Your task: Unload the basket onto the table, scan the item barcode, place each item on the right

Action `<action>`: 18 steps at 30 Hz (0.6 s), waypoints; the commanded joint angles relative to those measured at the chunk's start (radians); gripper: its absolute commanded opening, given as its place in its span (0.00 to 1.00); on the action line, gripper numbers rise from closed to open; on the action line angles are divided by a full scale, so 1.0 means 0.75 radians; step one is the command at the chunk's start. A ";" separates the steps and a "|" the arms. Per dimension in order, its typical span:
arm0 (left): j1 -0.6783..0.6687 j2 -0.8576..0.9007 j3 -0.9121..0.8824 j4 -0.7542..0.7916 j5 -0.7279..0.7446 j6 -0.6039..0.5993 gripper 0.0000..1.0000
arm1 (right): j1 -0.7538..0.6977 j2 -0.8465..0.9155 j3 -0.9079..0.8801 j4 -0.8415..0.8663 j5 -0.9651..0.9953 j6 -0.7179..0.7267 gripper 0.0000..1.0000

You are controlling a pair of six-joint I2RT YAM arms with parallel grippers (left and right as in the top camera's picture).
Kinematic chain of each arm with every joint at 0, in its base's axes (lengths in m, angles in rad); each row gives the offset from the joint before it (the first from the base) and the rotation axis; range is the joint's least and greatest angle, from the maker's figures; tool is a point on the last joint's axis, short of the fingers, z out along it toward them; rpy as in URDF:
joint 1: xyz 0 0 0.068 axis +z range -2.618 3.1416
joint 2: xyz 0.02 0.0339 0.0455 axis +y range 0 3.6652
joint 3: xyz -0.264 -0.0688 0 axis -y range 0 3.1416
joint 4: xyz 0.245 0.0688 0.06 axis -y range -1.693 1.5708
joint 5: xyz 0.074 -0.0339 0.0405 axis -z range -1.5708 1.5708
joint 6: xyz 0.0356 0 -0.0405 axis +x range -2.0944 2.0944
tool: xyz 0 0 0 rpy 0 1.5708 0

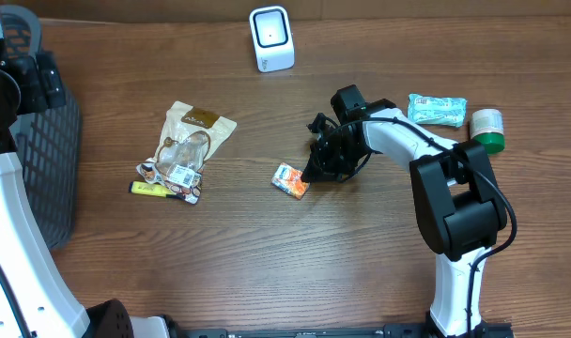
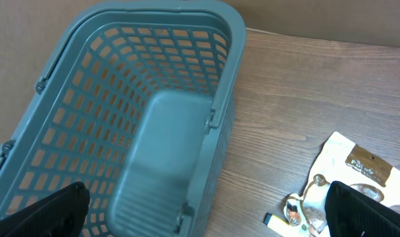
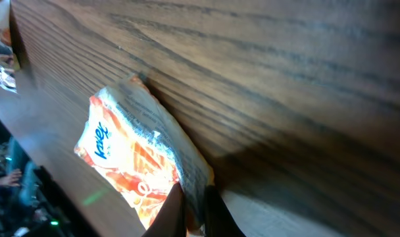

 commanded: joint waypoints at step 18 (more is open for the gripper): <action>-0.002 0.011 0.006 -0.002 -0.003 0.019 1.00 | -0.221 -0.037 0.052 -0.060 -1.226 0.334 0.04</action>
